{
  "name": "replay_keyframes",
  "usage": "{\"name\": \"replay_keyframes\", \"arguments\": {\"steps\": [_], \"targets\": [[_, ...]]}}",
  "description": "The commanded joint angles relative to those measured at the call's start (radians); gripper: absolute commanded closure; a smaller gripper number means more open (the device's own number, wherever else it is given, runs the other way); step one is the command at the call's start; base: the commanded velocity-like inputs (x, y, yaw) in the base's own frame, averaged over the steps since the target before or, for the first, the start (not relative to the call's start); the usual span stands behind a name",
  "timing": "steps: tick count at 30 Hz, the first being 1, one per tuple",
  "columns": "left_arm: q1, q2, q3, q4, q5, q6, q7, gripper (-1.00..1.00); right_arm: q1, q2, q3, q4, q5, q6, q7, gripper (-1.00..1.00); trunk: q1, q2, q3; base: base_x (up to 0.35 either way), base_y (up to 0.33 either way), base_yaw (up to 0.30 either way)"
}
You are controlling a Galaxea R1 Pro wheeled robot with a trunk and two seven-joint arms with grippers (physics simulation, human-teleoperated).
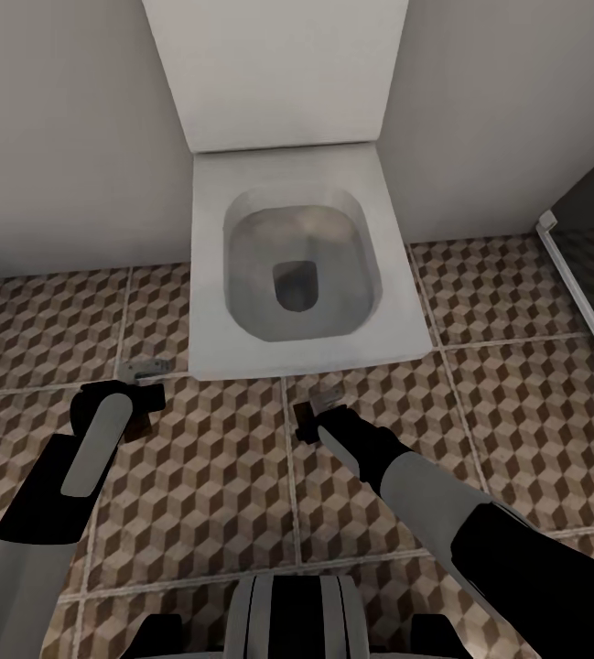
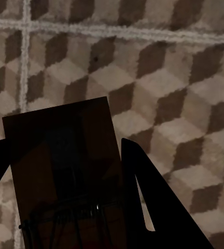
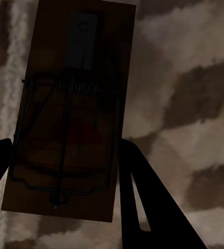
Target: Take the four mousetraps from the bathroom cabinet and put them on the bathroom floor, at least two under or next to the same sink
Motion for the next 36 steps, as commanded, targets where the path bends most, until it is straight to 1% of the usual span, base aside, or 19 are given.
{"name": "replay_keyframes", "arguments": {"steps": [1,10,11,31,36], "targets": [[-0.001,0.001,-0.002,-0.001,0.006,0.005,0.01,1.0,-0.001,0.0,0.006,0.0,-0.014,0.002,-0.009,1.0,0.0,0.0,-0.001,0.0,0.0,0.0],[-0.001,0.001,-0.002,-0.001,0.006,0.005,0.01,1.0,-0.001,0.0,0.006,0.0,-0.014,0.001,-0.009,1.0,0.0,0.0,-0.001,0.0,0.0,0.0],[-0.001,0.001,-0.002,-0.001,0.006,0.005,0.01,1.0,-0.001,0.0,0.006,0.0,-0.014,0.001,-0.009,-1.0,0.0,0.0,-0.001,0.0,0.0,0.0],[-0.001,-0.001,-0.002,-0.001,0.006,0.005,0.01,1.0,-0.001,0.0,0.006,0.001,-0.015,0.001,-0.009,-1.0,0.0,0.0,-0.001,-0.001,0.0,0.0],[-0.001,-0.001,-0.002,-0.001,0.005,0.005,0.01,1.0,-0.001,0.0,0.006,0.001,-0.015,0.001,-0.009,-1.0,0.0,0.0,-0.001,-0.121,0.0,0.0]]}}
